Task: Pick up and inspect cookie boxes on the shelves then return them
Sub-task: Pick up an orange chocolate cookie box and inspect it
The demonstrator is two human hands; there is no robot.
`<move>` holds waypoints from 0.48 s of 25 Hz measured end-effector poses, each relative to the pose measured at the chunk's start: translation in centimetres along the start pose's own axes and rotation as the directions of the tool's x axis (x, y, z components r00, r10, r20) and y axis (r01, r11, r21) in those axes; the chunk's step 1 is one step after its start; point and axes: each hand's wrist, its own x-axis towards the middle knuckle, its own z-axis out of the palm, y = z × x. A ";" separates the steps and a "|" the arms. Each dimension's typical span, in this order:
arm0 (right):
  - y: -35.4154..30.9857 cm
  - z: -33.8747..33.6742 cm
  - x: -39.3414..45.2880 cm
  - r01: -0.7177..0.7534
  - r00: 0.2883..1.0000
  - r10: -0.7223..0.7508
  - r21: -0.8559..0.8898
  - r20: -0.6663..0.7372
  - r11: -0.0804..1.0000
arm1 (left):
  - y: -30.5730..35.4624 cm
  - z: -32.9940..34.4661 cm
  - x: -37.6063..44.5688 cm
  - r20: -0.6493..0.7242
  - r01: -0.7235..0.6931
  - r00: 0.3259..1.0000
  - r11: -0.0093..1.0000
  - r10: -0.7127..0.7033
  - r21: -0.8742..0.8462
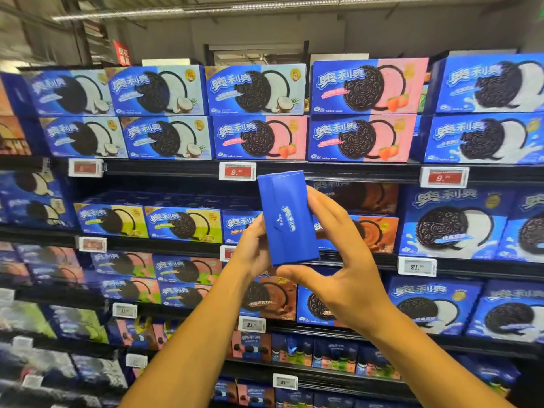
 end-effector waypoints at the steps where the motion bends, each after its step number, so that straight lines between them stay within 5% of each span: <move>1: 0.1 -0.1 0.0 -0.011 1.000 0.011 0.024 0.008 1.000 | -0.2 -0.5 0.7 0.041 -0.016 0.999 0.999 0.017 -0.037; 8: 1.1 -2.8 2.4 -0.289 0.945 0.319 0.283 -0.065 0.914 | 0.7 -3.0 1.3 0.062 0.082 0.994 0.995 -0.085 0.050; 12: 2.9 -5.0 3.5 -0.428 0.842 0.529 0.464 -0.108 0.776 | 3.1 -4.4 1.3 0.011 0.089 0.996 0.995 -0.089 0.037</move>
